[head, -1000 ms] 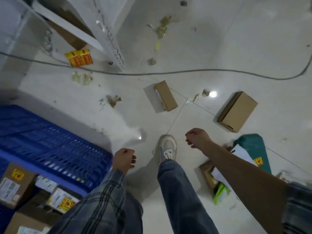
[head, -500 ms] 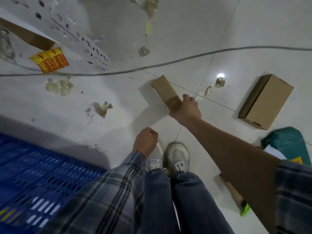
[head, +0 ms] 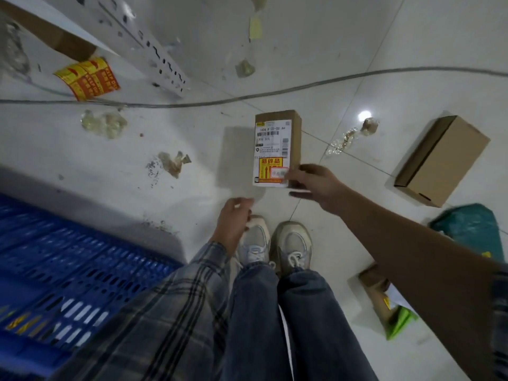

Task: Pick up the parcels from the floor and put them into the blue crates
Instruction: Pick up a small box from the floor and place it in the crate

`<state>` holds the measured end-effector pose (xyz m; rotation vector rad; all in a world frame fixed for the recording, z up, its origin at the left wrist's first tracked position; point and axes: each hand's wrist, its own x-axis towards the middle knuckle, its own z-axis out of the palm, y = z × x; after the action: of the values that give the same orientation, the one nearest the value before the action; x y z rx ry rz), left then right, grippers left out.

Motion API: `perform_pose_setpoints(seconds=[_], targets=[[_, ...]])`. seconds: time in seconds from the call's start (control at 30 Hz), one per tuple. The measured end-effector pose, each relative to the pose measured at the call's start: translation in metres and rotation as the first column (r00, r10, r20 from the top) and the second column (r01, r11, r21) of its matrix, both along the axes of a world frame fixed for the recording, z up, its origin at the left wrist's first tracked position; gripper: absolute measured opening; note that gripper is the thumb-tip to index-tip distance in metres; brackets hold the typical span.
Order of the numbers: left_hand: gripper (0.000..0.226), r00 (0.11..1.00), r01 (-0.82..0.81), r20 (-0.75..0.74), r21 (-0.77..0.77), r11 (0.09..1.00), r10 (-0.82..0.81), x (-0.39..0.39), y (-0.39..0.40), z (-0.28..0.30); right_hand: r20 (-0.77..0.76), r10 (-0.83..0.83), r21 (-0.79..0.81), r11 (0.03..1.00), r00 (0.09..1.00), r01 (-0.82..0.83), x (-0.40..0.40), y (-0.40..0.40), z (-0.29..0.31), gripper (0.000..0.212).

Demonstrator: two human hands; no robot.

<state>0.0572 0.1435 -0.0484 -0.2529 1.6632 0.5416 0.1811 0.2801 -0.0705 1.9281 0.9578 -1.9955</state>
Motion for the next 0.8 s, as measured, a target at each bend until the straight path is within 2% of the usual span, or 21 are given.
perform_pose_setpoints(seconds=[0.07,0.17,0.3,0.47,0.6,0.8], targets=[[0.052,1.0,-0.005,-0.015,0.074,0.997,0.007,-0.005,0.006,0.013,-0.143,-0.136,-0.142,0.983,0.98,0.116,0.012,-0.007,0.025,0.035],[0.072,1.0,0.011,0.018,0.19,0.982,-0.015,-0.01,0.016,0.038,-0.247,-0.166,-0.224,0.968,0.955,0.11,0.025,-0.017,0.055,0.03],[0.056,0.999,0.012,0.032,0.281,0.96,-0.022,-0.011,0.023,0.073,-0.284,-0.108,-0.236,0.971,0.953,0.04,0.034,-0.03,0.088,0.028],[0.058,0.996,-0.092,0.032,0.336,0.937,0.086,-0.003,0.006,0.109,-0.24,-0.083,-0.052,0.996,0.967,0.072,0.029,-0.032,0.128,0.065],[0.066,0.974,-0.225,0.065,0.357,0.907,0.216,0.003,-0.017,0.141,-0.291,0.077,0.047,0.997,0.954,-0.066,0.016,-0.034,0.165,0.056],[0.04,0.935,-0.324,-0.007,0.393,0.861,0.355,-0.009,-0.062,0.18,-0.345,0.231,0.055,0.972,0.909,-0.226,-0.009,-0.056,0.199,0.058]])
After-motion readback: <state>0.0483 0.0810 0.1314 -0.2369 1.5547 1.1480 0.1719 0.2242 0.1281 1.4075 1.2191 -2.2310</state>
